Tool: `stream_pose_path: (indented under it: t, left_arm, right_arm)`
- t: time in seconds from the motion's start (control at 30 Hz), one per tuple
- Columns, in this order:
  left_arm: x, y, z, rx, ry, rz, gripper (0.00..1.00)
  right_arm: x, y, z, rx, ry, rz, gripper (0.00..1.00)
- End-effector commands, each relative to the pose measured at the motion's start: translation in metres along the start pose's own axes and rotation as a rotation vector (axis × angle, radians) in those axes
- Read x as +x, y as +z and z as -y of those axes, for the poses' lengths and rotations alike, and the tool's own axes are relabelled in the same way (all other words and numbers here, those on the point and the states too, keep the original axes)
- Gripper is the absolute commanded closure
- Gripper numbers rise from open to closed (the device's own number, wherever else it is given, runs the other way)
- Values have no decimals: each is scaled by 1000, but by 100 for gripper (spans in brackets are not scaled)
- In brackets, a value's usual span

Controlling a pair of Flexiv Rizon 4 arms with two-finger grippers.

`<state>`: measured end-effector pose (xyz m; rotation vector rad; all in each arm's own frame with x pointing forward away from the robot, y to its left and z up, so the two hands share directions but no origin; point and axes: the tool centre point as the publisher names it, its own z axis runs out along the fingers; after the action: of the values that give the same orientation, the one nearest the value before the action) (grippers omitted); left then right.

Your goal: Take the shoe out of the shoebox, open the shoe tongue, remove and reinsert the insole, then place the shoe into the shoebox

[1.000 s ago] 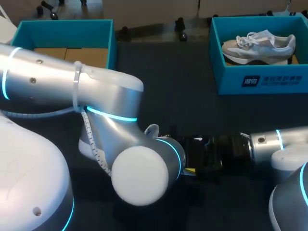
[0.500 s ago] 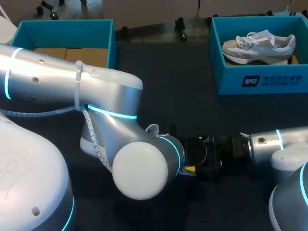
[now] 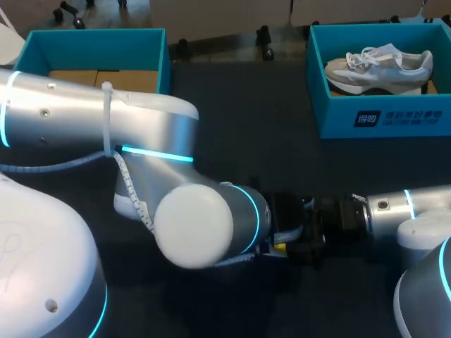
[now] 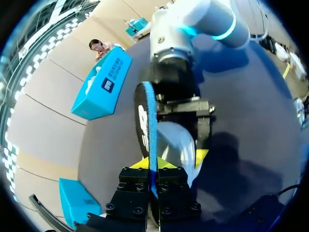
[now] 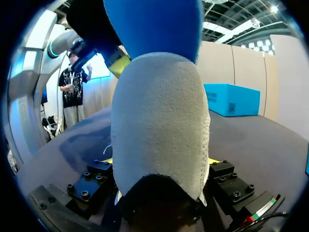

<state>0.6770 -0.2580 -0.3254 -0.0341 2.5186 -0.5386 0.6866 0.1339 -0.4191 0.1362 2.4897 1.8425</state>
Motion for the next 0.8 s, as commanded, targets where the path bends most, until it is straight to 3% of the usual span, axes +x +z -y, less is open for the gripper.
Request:
stream_pose_path:
  t: [0.03, 0.8]
  left_arm:
    - [-11, -8, 6, 5, -24, -40, 100]
    - [-31, -38, 67, 156, -274, -303, 100]
  right_arm:
    - [1, 1, -2, 7, 1, 0, 100]
    - [1, 1, -2, 7, 1, 0, 100]
